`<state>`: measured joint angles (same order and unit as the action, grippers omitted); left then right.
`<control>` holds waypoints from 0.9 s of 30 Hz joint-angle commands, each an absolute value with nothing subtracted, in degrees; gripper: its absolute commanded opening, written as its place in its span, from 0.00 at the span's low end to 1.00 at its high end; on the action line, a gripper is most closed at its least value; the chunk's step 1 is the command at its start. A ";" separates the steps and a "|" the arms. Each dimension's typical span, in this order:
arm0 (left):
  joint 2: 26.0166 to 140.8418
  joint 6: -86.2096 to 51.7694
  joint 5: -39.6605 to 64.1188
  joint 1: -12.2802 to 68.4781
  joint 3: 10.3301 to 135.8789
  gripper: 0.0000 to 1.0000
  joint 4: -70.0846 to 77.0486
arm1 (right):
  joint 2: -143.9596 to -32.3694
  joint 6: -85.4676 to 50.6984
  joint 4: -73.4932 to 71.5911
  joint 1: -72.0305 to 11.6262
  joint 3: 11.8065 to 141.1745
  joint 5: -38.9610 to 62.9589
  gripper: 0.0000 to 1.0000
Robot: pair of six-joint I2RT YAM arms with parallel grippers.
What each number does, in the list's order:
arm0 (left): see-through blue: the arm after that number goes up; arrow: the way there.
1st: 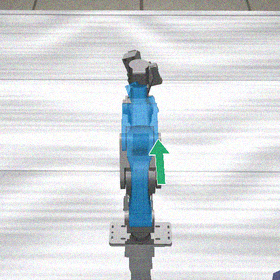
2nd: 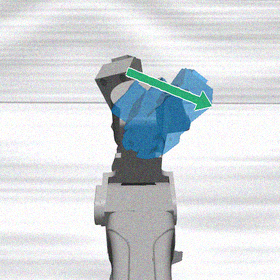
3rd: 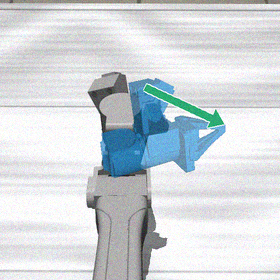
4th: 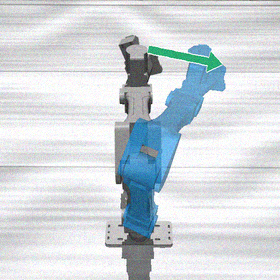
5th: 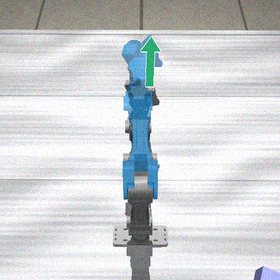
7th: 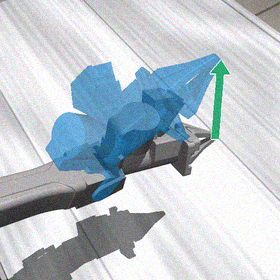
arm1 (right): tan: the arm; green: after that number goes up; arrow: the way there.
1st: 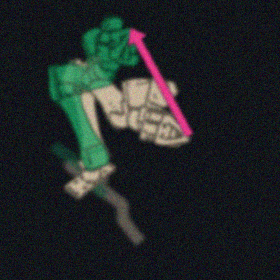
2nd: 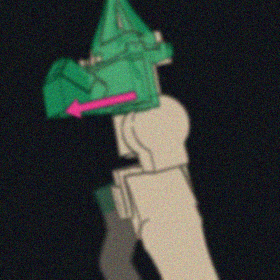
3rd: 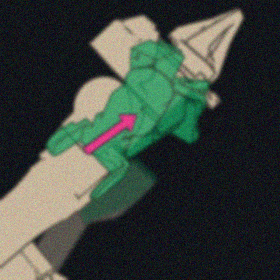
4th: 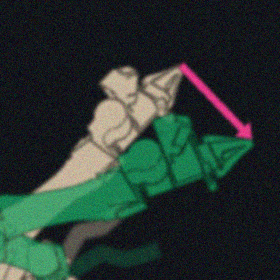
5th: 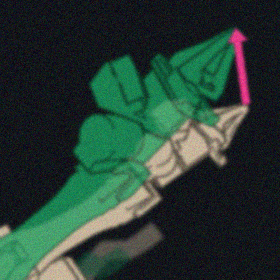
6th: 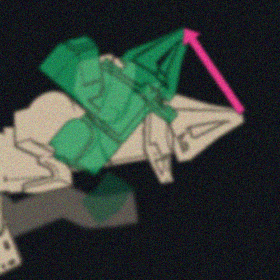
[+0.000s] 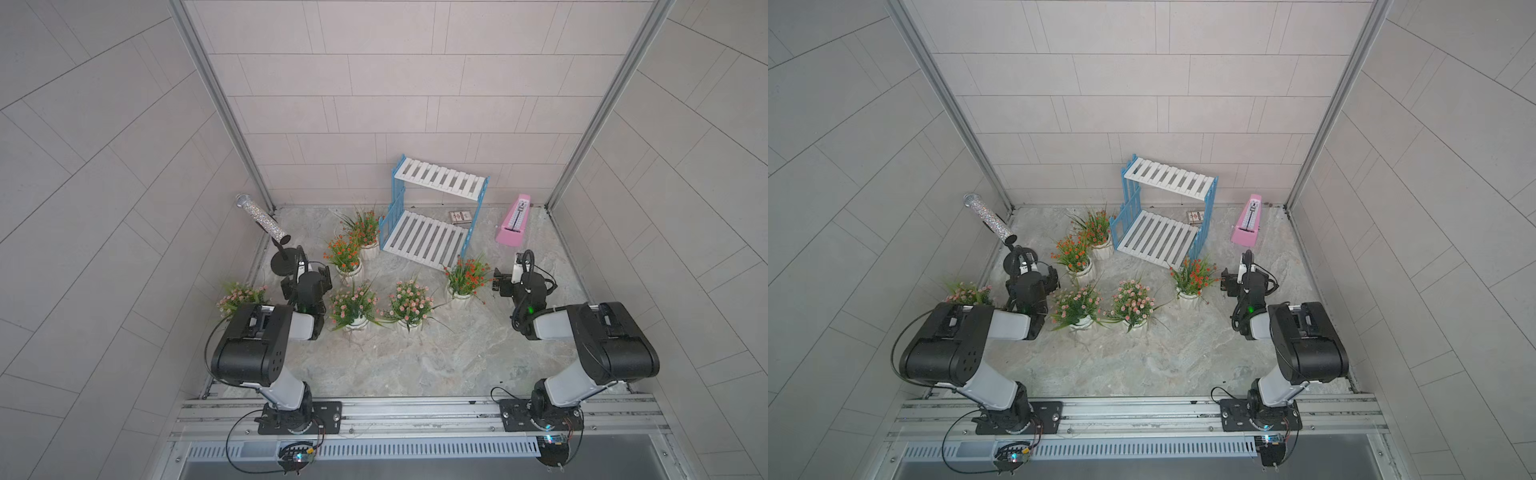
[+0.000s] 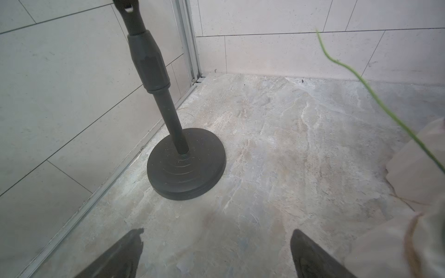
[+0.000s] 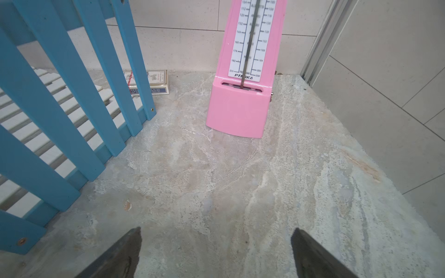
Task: Place the baby's breath potted plants on the rack by color
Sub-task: Pick up the baby's breath potted plant from the center of the board.
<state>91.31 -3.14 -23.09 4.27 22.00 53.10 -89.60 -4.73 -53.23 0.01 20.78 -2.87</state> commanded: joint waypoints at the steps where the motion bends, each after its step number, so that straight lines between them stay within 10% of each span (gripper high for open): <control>1: 91.89 -3.00 -23.81 4.48 23.03 1.00 53.16 | -89.83 -4.10 -53.77 -0.21 21.33 -3.60 0.99; 14: 91.85 -3.00 -23.78 4.48 23.00 1.00 53.09 | -89.60 -3.99 -54.34 -0.24 20.68 -3.41 0.99; 19: 91.93 -2.95 -23.77 4.42 23.02 1.00 53.26 | -92.69 -2.55 -76.72 -1.34 11.33 -4.13 0.99; 27: 91.97 -2.95 -23.65 4.40 23.12 1.00 52.99 | -90.05 -1.34 -60.10 -2.72 18.23 -5.56 0.99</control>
<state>91.39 -3.16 -23.20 4.27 22.13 53.06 -91.07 -2.79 -62.11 -2.59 17.89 -4.62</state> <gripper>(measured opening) 0.998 0.993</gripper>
